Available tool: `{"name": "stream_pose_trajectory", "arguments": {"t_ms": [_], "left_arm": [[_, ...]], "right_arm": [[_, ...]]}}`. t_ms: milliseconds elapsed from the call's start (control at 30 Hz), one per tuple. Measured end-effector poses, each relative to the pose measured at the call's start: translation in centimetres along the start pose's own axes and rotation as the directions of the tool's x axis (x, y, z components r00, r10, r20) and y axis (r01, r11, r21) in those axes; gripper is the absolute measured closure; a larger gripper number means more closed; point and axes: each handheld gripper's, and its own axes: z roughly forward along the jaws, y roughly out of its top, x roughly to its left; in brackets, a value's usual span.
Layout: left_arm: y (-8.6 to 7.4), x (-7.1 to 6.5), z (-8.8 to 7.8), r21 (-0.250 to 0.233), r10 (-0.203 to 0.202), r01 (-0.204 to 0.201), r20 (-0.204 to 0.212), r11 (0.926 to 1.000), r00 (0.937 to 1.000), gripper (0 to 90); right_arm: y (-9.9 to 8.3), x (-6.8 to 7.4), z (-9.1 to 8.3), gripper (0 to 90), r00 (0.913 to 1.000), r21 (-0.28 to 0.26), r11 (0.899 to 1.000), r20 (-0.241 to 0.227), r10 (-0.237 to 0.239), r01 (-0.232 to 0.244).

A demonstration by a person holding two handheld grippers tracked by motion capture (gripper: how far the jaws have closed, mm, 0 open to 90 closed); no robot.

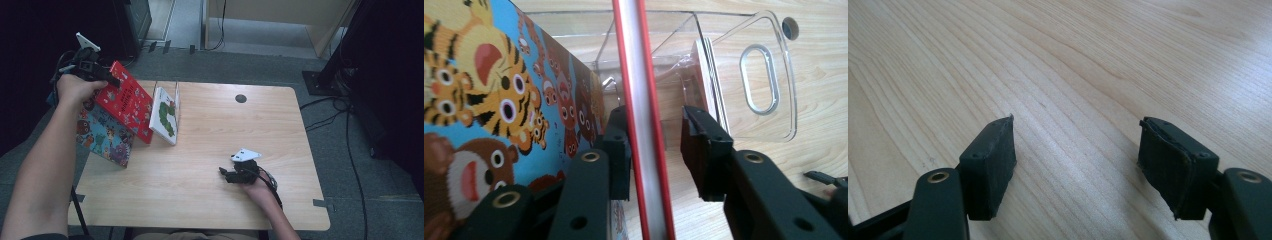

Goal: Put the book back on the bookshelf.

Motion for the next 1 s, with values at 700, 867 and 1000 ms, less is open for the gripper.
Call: {"name": "stream_pose_trajectory", "arguments": {"t_ms": [700, 867, 1000], "left_arm": [[-1.6, -0.6, -4.1, -0.065, 0.028, -0.026, 0.036, 0.9975, 0.9989, 54.3], [-2.6, -1.1, -4.4, -0.080, 0.041, -0.037, 0.054, 0.9961, 0.9977, 52.0], [-3.1, -1.7, -4.7, -0.108, 0.050, -0.044, 0.058, 0.9932, 0.9971, 48.4]], "right_arm": [[0.0, 0.0, 0.0, 31.0, 1.0000, 0.000, 1.000, -0.005, -0.004, 0.004], [-0.1, -0.1, -0.1, 30.9, 1.0000, 0.001, 1.000, -0.006, -0.006, 0.006], [-0.1, -0.1, -0.1, 30.8, 0.9999, 0.001, 1.000, -0.007, -0.008, 0.008]]}}
